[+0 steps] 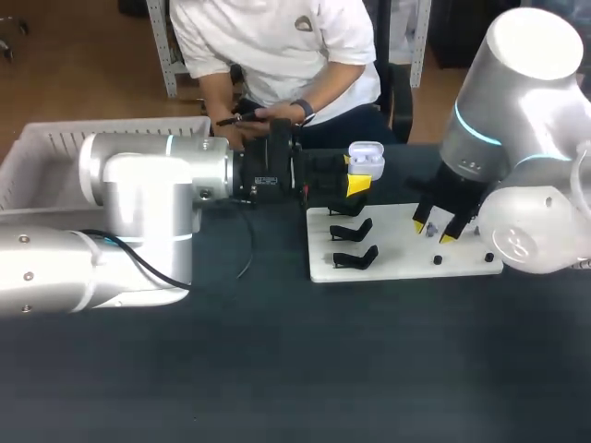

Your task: Pick up each earbud case from the left stands, insert the matching earbuds, close the lid, and place the case in the box.

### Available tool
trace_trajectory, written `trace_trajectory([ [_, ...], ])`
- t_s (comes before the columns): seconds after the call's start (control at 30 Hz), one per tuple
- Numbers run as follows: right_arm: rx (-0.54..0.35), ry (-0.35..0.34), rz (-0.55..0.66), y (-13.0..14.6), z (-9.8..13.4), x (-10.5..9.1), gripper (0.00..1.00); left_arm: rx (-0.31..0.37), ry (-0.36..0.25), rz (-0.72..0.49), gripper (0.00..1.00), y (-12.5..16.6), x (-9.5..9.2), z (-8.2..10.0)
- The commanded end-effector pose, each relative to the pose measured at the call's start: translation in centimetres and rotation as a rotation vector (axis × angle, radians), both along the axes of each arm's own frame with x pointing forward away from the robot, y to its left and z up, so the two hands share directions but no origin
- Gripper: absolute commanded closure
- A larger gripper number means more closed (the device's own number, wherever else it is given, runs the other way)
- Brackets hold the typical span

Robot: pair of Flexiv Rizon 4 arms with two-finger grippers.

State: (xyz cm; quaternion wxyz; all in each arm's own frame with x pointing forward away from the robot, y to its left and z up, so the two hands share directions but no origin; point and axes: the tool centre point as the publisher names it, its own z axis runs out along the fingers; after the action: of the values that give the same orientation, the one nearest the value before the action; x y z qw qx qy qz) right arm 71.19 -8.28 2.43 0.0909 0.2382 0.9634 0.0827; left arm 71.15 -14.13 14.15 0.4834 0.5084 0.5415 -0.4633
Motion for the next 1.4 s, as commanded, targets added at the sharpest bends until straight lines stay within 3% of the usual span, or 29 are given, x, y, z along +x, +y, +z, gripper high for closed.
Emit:
trace_trajectory([
  [0.03,-0.001,0.001,-0.001,0.0,-0.1,0.2,0.63,-0.004,-0.003,0.004,1.0,0.0,-0.1,-0.1],
  [0.53,0.002,0.006,0.007,0.0,-0.3,0.5,0.73,-0.004,-0.003,0.004,1.0,0.0,-0.1,-0.1],
  [0.67,0.002,0.007,0.007,0.0,-0.2,0.5,0.83,-0.004,-0.003,0.004,1.0,0.0,-0.1,-0.1],
  [0.73,0.0,0.008,0.008,0.0,-0.3,0.5,0.98,-0.004,-0.003,0.004,1.0,0.0,-0.1,-0.1],
  [0.77,0.0,0.009,0.009,-0.1,-0.3,0.5,1.0,-0.004,-0.003,0.004,1.0,0.0,-0.1,-0.1],
  [1.07,-0.004,0.003,0.026,-0.3,0.5,0.1,1.0,-0.004,-0.003,0.004,1.0,0.0,-0.1,-0.1],
  [1.4,-0.021,-0.027,0.095,-1.2,4.4,-1.8,1.0,-0.004,-0.003,0.004,1.0,0.0,-0.1,-0.1],
])
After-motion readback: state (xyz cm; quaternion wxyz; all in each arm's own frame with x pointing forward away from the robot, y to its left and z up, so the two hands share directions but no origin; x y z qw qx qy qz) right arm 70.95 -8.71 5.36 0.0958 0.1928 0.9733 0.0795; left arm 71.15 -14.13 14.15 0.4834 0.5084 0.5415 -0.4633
